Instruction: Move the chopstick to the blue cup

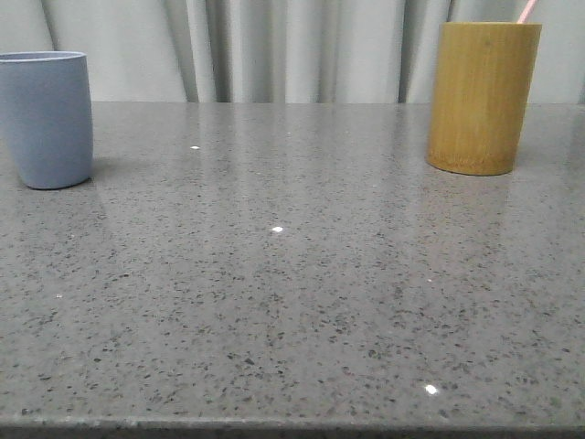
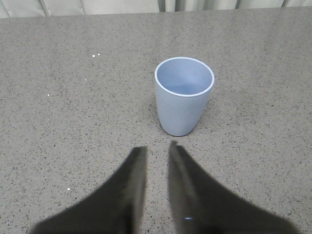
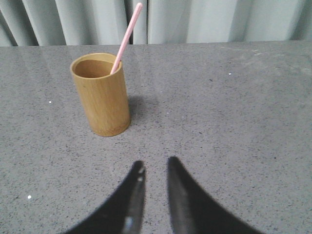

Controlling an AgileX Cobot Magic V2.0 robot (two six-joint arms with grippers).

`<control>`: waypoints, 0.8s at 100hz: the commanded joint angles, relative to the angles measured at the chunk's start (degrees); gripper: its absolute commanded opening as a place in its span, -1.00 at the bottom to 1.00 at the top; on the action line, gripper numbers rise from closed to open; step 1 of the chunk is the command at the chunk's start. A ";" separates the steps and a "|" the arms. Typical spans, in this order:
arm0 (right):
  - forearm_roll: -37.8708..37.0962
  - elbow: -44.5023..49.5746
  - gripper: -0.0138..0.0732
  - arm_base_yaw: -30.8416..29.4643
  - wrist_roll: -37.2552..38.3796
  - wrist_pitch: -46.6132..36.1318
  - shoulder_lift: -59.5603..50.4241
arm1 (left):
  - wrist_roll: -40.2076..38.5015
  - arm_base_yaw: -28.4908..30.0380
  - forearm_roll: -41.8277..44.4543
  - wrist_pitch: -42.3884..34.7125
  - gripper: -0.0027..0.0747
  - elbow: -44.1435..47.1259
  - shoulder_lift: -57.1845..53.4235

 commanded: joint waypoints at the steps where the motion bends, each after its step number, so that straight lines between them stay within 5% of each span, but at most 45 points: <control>1: 0.60 -1.81 0.13 -0.45 -0.12 -4.11 1.10 | -0.40 0.21 -0.84 -3.03 0.19 -1.92 0.61; 13: 0.60 -1.81 0.49 -0.45 -0.12 -4.11 1.10 | -0.40 0.21 -1.33 -3.30 0.67 -1.92 0.61; 42: 0.60 -1.81 0.51 -0.45 -0.12 -4.16 1.10 | 0.31 0.21 -2.81 -6.43 0.67 -3.44 3.81; 80: 0.60 -1.81 0.51 -0.45 -0.12 -4.11 1.10 | 0.31 0.21 -1.95 -4.21 0.67 -20.98 29.30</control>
